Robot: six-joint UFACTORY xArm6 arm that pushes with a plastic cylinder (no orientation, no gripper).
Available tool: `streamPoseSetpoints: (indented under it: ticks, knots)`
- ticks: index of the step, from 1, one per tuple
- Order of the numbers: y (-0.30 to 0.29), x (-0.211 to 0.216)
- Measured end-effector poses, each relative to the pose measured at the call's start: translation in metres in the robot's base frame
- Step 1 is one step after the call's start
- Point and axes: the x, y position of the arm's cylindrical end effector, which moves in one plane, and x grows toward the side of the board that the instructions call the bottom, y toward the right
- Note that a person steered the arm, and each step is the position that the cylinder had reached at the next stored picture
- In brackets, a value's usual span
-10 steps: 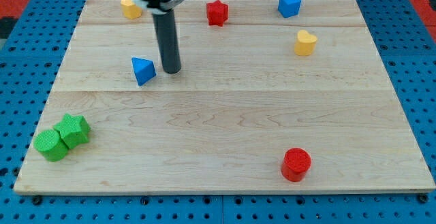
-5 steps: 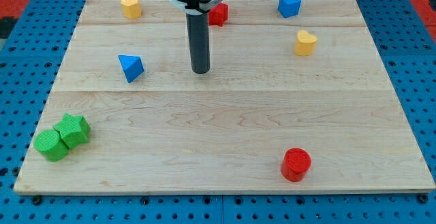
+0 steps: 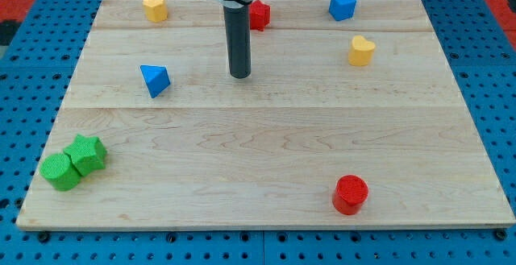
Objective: Move your arm to the center left
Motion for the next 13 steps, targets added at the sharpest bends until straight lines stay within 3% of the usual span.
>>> streamPoseSetpoints:
  ticks: [2, 4, 6, 13]
  knots:
    - [-0.003, 0.025]
    - [-0.077, 0.063]
    - [-0.112, 0.059]
    - [-0.114, 0.058]
